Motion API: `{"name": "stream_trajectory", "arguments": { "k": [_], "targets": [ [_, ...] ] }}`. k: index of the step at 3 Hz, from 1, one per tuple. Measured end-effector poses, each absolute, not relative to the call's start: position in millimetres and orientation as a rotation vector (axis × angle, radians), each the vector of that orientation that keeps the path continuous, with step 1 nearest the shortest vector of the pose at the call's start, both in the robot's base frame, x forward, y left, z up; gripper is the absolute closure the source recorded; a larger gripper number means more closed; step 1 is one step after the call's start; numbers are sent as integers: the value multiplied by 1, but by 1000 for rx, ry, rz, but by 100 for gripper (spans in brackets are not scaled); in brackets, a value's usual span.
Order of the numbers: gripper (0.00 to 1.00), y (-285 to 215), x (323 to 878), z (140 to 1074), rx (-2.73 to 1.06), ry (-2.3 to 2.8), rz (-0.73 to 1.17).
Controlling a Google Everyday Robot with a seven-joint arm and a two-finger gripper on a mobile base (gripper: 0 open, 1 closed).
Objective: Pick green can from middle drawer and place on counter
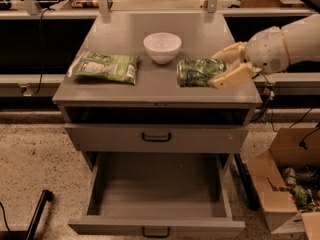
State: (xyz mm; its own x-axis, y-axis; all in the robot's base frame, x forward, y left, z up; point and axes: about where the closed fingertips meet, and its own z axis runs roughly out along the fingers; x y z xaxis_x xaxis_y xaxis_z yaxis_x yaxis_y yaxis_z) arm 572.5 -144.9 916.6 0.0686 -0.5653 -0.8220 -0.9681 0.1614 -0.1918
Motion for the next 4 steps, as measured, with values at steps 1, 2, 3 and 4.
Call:
{"name": "stream_trajectory", "arguments": {
  "k": [1, 2, 3, 4],
  "targets": [
    [100, -148, 610, 918, -1418, 1636, 636],
    [100, -156, 640, 905, -1329, 1683, 664],
    [100, -158, 659, 885, -1273, 1707, 708],
    [100, -159, 670, 866, -1245, 1718, 739]
  ]
}}
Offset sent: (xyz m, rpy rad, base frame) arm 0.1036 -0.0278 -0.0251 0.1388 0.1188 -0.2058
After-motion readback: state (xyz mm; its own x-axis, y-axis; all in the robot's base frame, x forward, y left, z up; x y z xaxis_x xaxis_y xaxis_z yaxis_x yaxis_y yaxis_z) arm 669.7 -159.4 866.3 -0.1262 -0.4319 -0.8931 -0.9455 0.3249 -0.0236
